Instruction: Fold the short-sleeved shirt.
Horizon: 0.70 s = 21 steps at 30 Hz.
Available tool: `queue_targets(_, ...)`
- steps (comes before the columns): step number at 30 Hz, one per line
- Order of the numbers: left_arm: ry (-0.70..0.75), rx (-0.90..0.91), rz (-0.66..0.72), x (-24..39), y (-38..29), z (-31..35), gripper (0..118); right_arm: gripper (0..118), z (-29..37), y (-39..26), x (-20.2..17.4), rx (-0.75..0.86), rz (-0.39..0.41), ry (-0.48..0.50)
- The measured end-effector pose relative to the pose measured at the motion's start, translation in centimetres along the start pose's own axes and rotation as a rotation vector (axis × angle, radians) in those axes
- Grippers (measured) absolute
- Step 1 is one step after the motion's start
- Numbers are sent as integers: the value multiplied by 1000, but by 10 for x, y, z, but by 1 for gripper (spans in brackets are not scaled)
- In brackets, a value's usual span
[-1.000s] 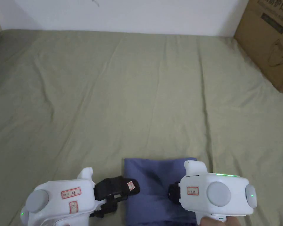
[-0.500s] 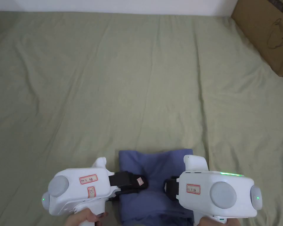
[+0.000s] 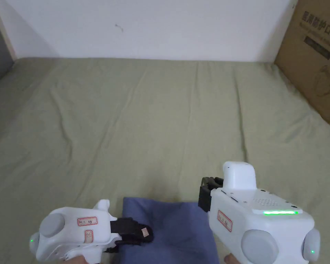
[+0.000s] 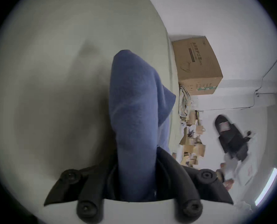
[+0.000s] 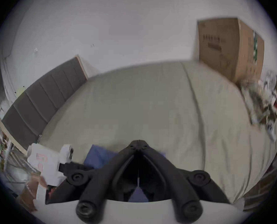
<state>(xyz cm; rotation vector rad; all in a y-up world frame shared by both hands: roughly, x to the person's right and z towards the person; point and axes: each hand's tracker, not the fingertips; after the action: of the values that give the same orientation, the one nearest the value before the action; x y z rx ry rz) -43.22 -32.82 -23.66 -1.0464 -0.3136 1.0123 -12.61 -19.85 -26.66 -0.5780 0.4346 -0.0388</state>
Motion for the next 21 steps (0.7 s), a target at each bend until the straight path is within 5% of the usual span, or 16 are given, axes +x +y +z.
queue_targets(10,456,104,-97,-40,32,148,14,1,33,6,-64,308,64,-24)
queue_targets(21,1157,118,-290,-73,67,208,14,1,18,3,-79,288,68,-84)
